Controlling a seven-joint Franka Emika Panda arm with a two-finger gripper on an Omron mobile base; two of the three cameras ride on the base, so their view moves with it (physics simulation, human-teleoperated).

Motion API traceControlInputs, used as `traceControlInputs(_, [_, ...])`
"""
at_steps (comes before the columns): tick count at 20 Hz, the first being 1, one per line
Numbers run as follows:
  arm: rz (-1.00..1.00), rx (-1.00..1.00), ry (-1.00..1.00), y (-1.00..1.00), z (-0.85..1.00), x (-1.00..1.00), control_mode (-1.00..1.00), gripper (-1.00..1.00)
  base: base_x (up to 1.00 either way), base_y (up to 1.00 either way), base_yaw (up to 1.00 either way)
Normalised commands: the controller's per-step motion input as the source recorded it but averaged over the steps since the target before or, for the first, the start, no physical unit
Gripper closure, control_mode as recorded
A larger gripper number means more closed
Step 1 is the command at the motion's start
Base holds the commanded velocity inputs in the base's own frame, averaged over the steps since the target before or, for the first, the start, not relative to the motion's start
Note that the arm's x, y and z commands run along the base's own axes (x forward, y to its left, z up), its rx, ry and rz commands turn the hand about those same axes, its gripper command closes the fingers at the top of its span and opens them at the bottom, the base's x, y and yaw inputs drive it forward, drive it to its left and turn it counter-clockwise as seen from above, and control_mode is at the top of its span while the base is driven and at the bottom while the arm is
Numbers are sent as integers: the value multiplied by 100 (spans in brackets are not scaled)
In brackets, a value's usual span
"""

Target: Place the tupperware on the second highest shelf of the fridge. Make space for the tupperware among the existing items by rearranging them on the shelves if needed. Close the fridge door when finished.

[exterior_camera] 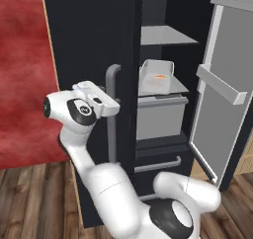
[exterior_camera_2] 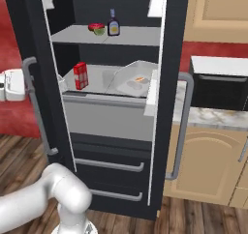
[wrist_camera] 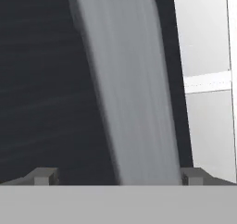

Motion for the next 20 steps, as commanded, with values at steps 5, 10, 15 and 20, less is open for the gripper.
traceControlInputs(5, [9, 1, -12, -87, 32, 51, -100, -100, 0, 0, 0])
traceControlInputs(10, [3, 0, -8, -63, 19, 62, -100, -100, 0, 0, 0])
traceControlInputs(15, [1, 0, 0, -28, 0, 33, -100, -100, 0, 0, 0])
traceControlInputs(20, [0, 0, 4, -8, 0, 49, -100, -100, 0, 0, 0])
